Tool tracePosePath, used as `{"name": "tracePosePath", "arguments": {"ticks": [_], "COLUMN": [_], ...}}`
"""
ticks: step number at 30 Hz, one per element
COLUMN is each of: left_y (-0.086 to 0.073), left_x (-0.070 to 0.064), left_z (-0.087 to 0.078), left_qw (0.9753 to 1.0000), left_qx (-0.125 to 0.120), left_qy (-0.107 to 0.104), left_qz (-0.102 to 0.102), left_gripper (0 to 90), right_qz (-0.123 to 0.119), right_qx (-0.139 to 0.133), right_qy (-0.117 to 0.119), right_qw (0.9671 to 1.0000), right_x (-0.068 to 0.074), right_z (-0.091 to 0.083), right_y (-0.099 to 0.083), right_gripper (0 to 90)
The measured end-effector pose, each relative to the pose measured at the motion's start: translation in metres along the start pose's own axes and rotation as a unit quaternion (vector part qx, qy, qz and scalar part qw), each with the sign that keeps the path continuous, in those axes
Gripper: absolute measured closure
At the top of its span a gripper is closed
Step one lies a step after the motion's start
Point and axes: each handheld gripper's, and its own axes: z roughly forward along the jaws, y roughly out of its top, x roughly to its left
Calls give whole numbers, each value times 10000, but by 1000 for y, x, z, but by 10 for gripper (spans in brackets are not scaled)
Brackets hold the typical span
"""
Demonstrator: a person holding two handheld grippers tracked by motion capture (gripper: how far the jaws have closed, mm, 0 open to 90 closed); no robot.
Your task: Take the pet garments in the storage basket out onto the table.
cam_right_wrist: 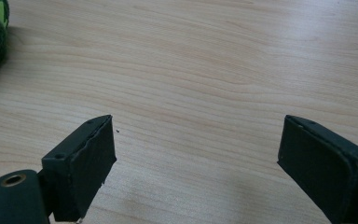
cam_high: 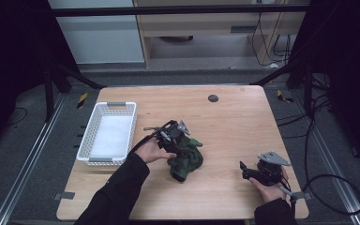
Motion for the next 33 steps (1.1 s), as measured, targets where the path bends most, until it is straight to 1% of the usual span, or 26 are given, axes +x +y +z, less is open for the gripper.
{"name": "tracePosePath", "arguments": {"ticks": [1, 4, 5, 7, 8, 9, 10, 11, 12, 13, 14, 15, 17, 18, 19, 20, 21, 22, 23, 25, 28, 29, 30, 31, 32, 33], "left_y": [-1, -3, -5, -8, -10, -10, -11, -13, -15, -19, -19, -24, -28, -28, -31, -36, -38, -38, -44, -49, -59, -63, -63, -71, -71, -79], "left_x": [0, 0, 0, 1, 1, 1, 1, 2, 2, 3, 3, 2, 2, 2, 1, 0, 0, 0, -2, -2, -3, -3, -3, -2, -2, -3], "left_z": [-4, -8, -13, -17, -19, -19, -22, -23, -26, -29, -29, -33, -36, -36, -38, -41, -42, -42, -45, -48, -54, -55, -55, -59, -59, -63], "left_qw": [10000, 9999, 9996, 9992, 9988, 9988, 9984, 9980, 9975, 9963, 9963, 9945, 9922, 9922, 9909, 9887, 9873, 9873, 9854, 9830, 9775, 9744, 9744, 9703, 9703, 9665], "left_qx": [-72, -133, -223, -322, -380, -380, -419, -468, -510, -615, -615, -756, -879, -879, -967, -1113, -1182, -1182, -1270, -1352, -1537, -1638, -1638, -1755, -1755, -1852], "left_qy": [34, 94, 135, 159, 218, 218, 251, 290, 329, 392, 392, 493, 573, 573, 589, 561, 563, 563, 583, 632, 719, 740, 740, 772, 772, 800], "left_qz": [-16, -32, -95, -177, -225, -225, -273, -315, -352, -450, -450, -535, -671, -671, -727, -838, -899, -899, -976, -1070, -1252, -1351, -1351, -1478, -1478, -1589], "left_gripper": [342, 304, 292, 272, 259, 247, 247, 239, 229, 220, 213, 205, 214, 218, 218, 222, 225, 225, 226, 226, 225, 225, 225, 226, 229, 232], "right_qz": [-1, -7, -5, 4, 8, 8, -15, 12, -12, -7, -12, 14, 14, 14, 11, 10, 13, 17, 20, 23, 32, 49, 49, 42, 42, 60], "right_qx": [-1, -9, -9, -9, -8, -8, -15, -9, -15, -11, -14, -10, -14, -14, -14, -13, -17, -19, -17, -23, -32, -31, -31, -34, -34, -44], "right_qy": [-2, -8, -8, -15, -14, -14, -25, -11, -25, -20, -28, -18, -21, -21, -23, -24, -25, -22, -24, -24, -33, -26, -26, -33, -33, -25], "right_qw": [10000, 10000, 10000, 10000, 10000, 10000, 10000, 10000, 10000, 10000, 10000, 10000, 10000, 10000, 10000, 10000, 10000, 10000, 10000, 10000, 10000, 10000, 10000, 10000, 10000, 10000], "right_x": [0, 0, 0, 0, 0, 0, -1, 0, 0, 0, 0, 0, 0, 0, 0, 0, 0, 0, 0, 0, 0, 0, 0, 0, 0, 0], "right_z": [0, 0, 0, 0, 0, 0, 0, -1, 0, 0, 0, -1, -1, -1, -1, 0, -1, -1, -1, -1, -1, -1, -1, -1, -1, -2], "right_y": [0, 0, 0, 0, 0, 0, 0, 0, 0, 0, 0, 0, 0, 0, 0, 0, 0, 0, 0, 0, 0, 0, 0, 0, 0, 0], "right_gripper": [109, 108, 108, 109, 108, 108, 108, 108, 108, 108, 108, 108, 108, 108, 108, 108, 108, 108, 108, 108, 108, 108, 108, 108, 108, 108]}}
